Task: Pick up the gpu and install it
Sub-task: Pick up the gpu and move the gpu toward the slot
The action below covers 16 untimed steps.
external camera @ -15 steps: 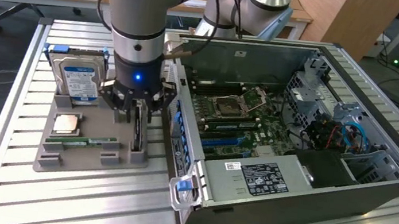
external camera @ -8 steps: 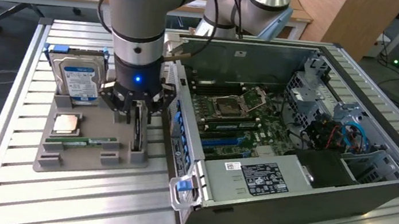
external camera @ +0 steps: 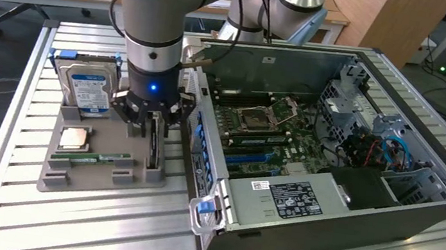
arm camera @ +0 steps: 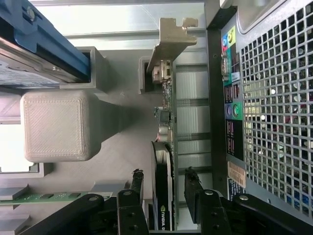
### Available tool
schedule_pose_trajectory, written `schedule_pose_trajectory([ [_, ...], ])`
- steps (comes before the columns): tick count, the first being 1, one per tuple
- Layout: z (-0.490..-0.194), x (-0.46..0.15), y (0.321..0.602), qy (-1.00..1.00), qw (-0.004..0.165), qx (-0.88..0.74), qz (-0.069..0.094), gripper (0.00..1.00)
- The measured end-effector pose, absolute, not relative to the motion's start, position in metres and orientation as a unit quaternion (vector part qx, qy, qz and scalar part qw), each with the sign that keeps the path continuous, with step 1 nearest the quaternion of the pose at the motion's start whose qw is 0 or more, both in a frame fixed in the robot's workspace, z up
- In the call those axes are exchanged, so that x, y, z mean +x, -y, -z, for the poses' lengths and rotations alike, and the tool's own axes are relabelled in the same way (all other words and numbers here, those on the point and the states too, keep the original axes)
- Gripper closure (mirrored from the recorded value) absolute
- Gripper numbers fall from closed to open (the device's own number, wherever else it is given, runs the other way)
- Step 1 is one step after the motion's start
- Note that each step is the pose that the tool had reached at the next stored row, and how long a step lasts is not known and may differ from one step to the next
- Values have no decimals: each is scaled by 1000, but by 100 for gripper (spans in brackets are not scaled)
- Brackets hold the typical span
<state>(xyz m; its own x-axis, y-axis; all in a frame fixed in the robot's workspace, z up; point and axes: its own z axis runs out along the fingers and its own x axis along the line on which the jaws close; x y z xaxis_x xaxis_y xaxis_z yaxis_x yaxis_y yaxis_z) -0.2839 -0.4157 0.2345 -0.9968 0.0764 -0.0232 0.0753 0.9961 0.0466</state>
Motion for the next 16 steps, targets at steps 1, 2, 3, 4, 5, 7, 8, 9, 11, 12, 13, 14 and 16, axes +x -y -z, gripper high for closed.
schedule_pose_trajectory([
  [1,-234,-284,415,-999,12,38,-23,53],
  [2,-234,-284,415,-999,12,38,-23,53],
  [3,-234,-284,415,-999,12,38,-23,53],
  [4,-234,-284,415,-999,12,38,-23,53],
  [5,-234,-284,415,-999,12,38,-23,53],
  [7,-234,-284,415,-999,12,38,-23,53],
  [8,-234,-284,415,-999,13,38,-23,53],
  [9,-234,-283,415,-999,12,38,-23,53],
  [11,-234,-283,415,-999,12,38,-23,53],
  [12,-234,-283,415,-999,12,38,-23,53],
  [13,-234,-283,415,-999,12,38,-23,53],
  [14,-234,-283,415,-999,12,38,-23,53],
  [16,-234,-283,415,-999,12,38,-23,53],
])
